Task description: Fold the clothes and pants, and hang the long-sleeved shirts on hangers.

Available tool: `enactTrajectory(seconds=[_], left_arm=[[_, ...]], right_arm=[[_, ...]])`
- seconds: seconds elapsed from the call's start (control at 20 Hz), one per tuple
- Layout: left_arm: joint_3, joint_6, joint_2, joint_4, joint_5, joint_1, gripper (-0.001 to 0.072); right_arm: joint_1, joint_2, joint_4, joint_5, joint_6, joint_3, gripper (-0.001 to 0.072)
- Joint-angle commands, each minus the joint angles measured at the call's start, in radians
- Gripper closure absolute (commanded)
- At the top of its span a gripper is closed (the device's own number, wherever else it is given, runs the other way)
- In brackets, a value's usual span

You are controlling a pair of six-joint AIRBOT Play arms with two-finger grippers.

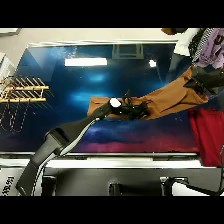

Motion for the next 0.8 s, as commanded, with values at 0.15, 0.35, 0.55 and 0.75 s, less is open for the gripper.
enactTrajectory(seconds=[0.15,0.35,0.55,0.75], left_arm=[[0.021,-0.042,0.176,0.375,-0.367,0.224,0.0697],[0.021,-0.044,0.390,0.659,-0.631,0.434,0.0695],[0.021,-0.044,0.542,0.763,-0.801,0.624,0.0694],[0.020,-0.044,0.611,0.769,-0.822,0.758,0.0694]], right_arm=[[0.091,-0.001,0.065,0.055,0.009,0.002,0.0686],[0.311,-0.025,0.055,0.177,0.103,0.001,0.0686],[0.518,-0.081,0.044,0.275,0.179,0.002,0.0686],[0.655,-0.151,0.044,0.369,0.235,0.002,0.0686]])
